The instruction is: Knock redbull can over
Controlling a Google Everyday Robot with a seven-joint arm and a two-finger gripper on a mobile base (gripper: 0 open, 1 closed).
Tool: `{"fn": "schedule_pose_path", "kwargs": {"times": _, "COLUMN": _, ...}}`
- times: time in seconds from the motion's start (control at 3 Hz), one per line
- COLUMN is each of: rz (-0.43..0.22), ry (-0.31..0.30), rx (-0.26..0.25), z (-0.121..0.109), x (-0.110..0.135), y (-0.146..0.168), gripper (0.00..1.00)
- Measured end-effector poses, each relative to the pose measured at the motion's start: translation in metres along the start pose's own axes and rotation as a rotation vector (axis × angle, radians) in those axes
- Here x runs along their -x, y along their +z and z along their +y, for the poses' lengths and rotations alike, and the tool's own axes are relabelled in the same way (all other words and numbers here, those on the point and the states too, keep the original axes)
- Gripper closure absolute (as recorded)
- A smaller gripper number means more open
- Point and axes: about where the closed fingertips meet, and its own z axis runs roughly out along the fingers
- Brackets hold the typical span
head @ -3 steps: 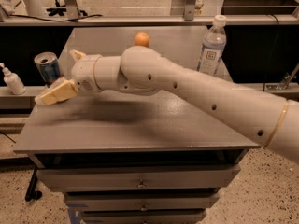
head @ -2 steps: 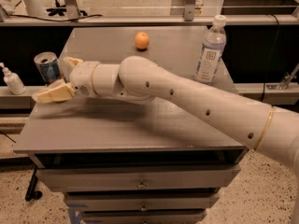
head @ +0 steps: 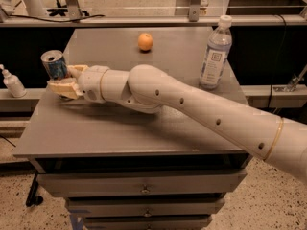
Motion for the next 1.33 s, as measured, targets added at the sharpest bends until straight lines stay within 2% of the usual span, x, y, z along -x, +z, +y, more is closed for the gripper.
{"fn": "schedule_pose_path", "kwargs": {"times": 0.33, "rz": 0.031, "ry": -0.015, "rx": -0.043, "z": -0.017, "x": 0.006, "y": -0.021, "gripper": 0.87}}
{"fn": "schedule_pose_path", "kwargs": {"times": 0.67, "rz": 0.104, "ry": -0.047, "rx": -0.079, "z": -0.035, "x": 0.016, "y": -0.044, "gripper": 1.00}}
{"fn": "schedule_pose_path", "kwargs": {"times": 1.0, "rz": 0.215, "ry": -0.095, "rx": -0.099, "z": -0.054, "x": 0.030, "y": -0.067, "gripper": 1.00}}
{"fn": "schedule_pose_path", "kwargs": {"times": 1.33, "rz": 0.356, "ry": -0.136, "rx": -0.082, "z": -0.065, "x": 0.044, "y": -0.076, "gripper": 1.00}}
